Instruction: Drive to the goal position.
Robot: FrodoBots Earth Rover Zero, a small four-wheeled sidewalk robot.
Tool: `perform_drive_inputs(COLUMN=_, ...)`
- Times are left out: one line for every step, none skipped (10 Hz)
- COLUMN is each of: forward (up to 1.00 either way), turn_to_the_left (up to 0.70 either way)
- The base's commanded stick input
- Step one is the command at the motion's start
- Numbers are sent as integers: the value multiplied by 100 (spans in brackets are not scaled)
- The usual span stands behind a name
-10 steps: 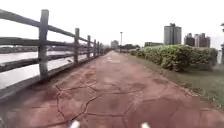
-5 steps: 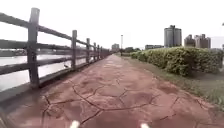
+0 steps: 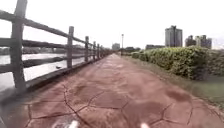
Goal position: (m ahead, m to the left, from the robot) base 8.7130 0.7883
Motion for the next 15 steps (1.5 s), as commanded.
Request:
perform_drive_inputs(forward=70, turn_to_the_left=0)
perform_drive_inputs(forward=70, turn_to_the_left=0)
perform_drive_inputs(forward=70, turn_to_the_left=0)
perform_drive_inputs(forward=70, turn_to_the_left=0)
perform_drive_inputs(forward=70, turn_to_the_left=0)
perform_drive_inputs(forward=70, turn_to_the_left=0)
perform_drive_inputs(forward=70, turn_to_the_left=0)
perform_drive_inputs(forward=70, turn_to_the_left=0)
perform_drive_inputs(forward=70, turn_to_the_left=0)
perform_drive_inputs(forward=70, turn_to_the_left=0)
perform_drive_inputs(forward=70, turn_to_the_left=0)
perform_drive_inputs(forward=70, turn_to_the_left=0)
perform_drive_inputs(forward=70, turn_to_the_left=0)
perform_drive_inputs(forward=70, turn_to_the_left=0)
perform_drive_inputs(forward=70, turn_to_the_left=0)
